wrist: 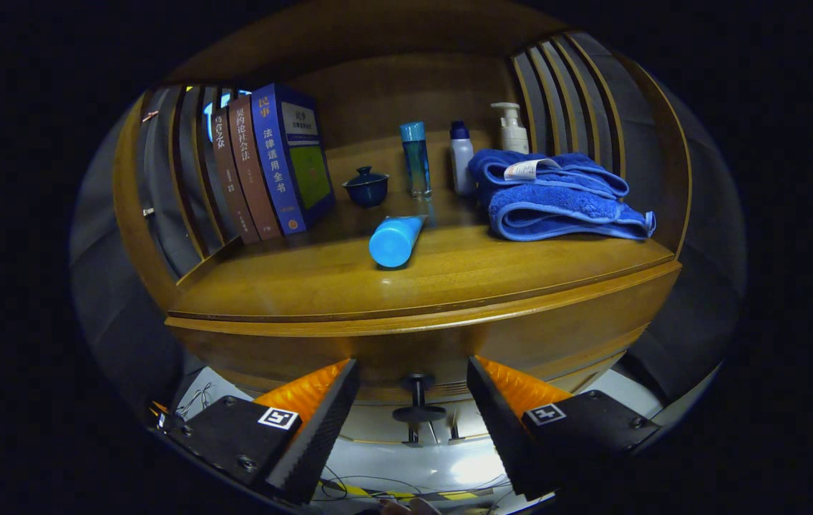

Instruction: Pull open the drawer, take out the items inside it, and place them on the countertop above the cabinet.

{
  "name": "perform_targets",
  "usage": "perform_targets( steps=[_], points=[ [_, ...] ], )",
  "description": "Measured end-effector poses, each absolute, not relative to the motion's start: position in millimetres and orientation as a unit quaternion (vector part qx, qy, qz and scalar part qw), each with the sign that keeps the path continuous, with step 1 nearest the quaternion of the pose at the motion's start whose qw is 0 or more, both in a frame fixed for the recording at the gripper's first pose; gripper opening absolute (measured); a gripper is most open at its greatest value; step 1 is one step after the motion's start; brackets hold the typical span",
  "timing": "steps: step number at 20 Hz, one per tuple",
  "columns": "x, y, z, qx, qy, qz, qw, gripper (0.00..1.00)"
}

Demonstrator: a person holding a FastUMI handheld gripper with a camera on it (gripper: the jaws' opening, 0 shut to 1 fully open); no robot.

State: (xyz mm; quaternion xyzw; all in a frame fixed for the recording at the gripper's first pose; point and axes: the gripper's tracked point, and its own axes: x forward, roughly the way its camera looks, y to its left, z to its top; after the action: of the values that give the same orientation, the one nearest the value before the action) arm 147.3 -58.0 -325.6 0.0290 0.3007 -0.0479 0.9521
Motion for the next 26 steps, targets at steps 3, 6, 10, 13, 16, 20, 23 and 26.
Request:
perform_targets(
  steps=[3, 6, 10, 13, 16, 20, 23, 26],
  points=[
    [149, -57, -314, 0.025, 0.289, -0.049, 0.956, 0.99],
    [147, -55, -289, 0.011, 0.263, -0.044, 0.964, 0.99],
    [136, -49, -250, 0.011, 0.237, -0.036, 0.971, 0.99],
    [124, -44, -198, 0.004, 0.189, -0.028, 0.982, 0.99],
    [108, -39, -141, -0.008, 0.135, -0.021, 0.991, 0.99],
    [78, -28, -82, -0.01, 0.078, -0.008, 0.997, 0.99],
    [55, -21, -55, -0.006, 0.055, 0.001, 0.998, 0.99],
    [37, -18, -40, -0.014, 0.04, 0.005, 0.999, 0.99]
  ],
)
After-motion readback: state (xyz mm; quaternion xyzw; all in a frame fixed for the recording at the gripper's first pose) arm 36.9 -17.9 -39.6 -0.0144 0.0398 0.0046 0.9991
